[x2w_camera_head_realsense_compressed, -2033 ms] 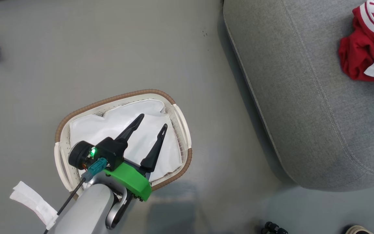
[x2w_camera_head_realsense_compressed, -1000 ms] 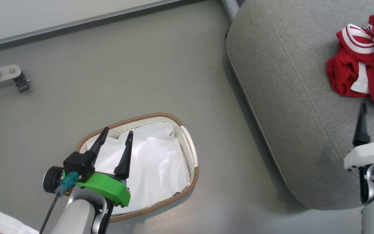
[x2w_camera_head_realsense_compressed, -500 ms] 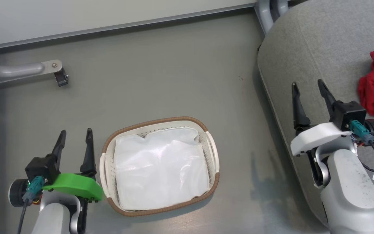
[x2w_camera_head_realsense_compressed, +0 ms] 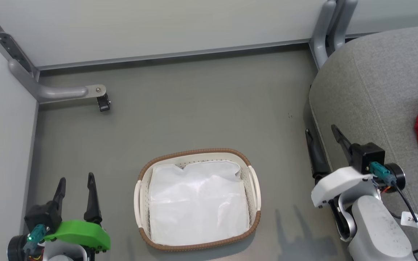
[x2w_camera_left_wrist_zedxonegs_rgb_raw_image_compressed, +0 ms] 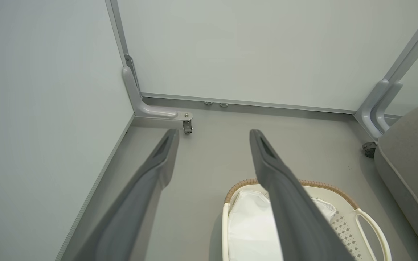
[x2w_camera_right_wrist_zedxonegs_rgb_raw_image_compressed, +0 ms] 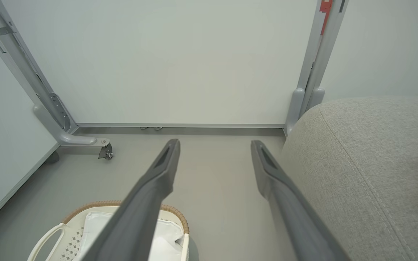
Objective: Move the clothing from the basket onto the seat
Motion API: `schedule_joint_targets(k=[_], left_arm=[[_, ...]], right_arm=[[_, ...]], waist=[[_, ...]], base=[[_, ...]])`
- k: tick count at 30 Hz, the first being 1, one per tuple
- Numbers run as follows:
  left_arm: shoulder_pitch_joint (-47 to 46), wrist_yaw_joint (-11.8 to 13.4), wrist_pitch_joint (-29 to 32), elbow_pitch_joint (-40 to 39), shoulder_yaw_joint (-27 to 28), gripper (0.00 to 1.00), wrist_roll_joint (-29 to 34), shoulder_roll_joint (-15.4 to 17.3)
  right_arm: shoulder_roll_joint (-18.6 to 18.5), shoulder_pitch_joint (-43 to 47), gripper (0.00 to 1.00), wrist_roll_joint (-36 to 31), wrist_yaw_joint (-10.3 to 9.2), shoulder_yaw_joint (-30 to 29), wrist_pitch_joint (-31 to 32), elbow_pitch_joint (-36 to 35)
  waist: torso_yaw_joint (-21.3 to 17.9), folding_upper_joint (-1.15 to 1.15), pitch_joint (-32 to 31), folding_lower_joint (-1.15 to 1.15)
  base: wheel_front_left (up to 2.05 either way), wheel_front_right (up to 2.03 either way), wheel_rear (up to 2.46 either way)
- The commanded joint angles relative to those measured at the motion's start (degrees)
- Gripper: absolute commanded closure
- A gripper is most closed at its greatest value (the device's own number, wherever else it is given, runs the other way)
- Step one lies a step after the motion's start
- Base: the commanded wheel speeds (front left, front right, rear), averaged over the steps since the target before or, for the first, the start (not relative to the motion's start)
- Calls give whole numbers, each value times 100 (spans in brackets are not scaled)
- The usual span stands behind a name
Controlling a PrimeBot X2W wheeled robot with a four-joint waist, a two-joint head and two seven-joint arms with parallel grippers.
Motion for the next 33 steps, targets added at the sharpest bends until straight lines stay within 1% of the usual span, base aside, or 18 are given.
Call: schedule_joint_targets(k=[1, 8, 12, 13, 14, 19, 33], left_arm=[[191, -17, 3, -24, 41, 0, 35, -36], [609, -17, 4, -72, 116, 0, -13, -82], [728, -18, 4, -75, 56, 0, -111, -104], [773, -18, 4, -71, -8, 0, -232, -108], [691, 0, 0, -57, -11, 100, -233, -110], [706, 0, 18, 166, -11, 100, -273, -169], [597, -2, 421, -68, 58, 100, -1697, -159]], right_arm=[[-29, 190, 0, 27, -8, -16, -12, 26], [-29, 684, 0, -1, -8, -124, -12, 67], [-28, 866, 0, 3, -8, -193, -12, 45], [-28, 888, 0, 11, -8, -218, -12, 54], [-1, 847, 100, -5, 0, -207, 0, 55], [46, 974, 100, 28, 0, -207, 33, 268], [33, 1054, 100, 1569, -1, -368, 432, -43]], waist=[[72, 0, -252, 0], [46, 0, -549, 0], [41, 0, -635, 0], [44, 0, -656, 0], [42, 0, -634, 0], [44, 0, -649, 0], [57, 0, -677, 0]], base=[[0, 0, 0], [0, 0, 0], [0, 0, 0], [0, 0, 0], [0, 0, 0], [0, 0, 0], [0, 0, 0]])
